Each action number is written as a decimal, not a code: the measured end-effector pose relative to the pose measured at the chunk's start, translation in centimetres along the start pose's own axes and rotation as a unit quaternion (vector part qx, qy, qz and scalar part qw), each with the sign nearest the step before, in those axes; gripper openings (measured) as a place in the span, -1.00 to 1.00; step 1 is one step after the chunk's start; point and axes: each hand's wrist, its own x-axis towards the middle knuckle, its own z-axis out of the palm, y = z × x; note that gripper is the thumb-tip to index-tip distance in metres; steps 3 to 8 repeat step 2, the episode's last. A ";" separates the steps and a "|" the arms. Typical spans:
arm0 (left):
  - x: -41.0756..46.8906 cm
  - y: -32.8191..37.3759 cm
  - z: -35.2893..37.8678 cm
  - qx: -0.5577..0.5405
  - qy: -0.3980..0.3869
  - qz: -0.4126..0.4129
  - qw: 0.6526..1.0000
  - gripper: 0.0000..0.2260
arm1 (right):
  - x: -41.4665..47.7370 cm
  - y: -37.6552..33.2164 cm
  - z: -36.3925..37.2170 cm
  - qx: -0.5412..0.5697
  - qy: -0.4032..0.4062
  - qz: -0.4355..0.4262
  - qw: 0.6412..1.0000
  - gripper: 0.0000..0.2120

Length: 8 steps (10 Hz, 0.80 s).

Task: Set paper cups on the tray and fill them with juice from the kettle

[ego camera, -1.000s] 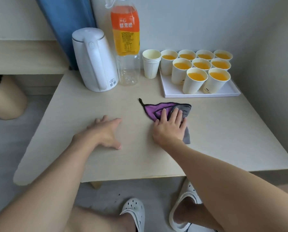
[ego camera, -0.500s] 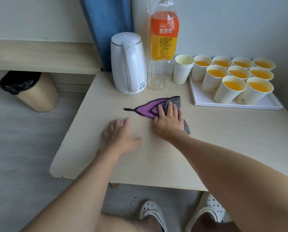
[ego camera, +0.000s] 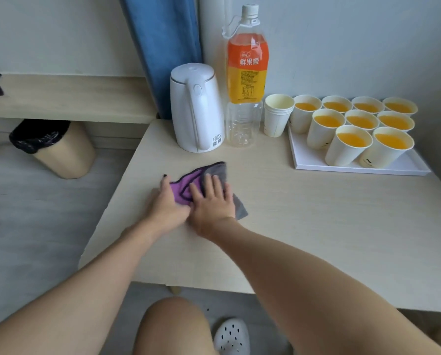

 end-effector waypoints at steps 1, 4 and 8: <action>-0.8 -0.5 -0.9 -0.022 0.043 -0.038 0.998 -0.61 | -0.9 -2.5 0.0 -0.019 -0.058 -0.090 0.994 -0.42; -0.5 -0.3 -2.0 -0.012 0.064 -0.015 0.998 -0.71 | -0.8 -2.7 -1.6 0.062 -0.068 -0.102 0.991 -0.45; -0.5 -0.3 -2.0 -0.012 0.064 -0.015 0.998 -0.71 | -0.8 -2.7 -1.6 0.062 -0.068 -0.102 0.991 -0.45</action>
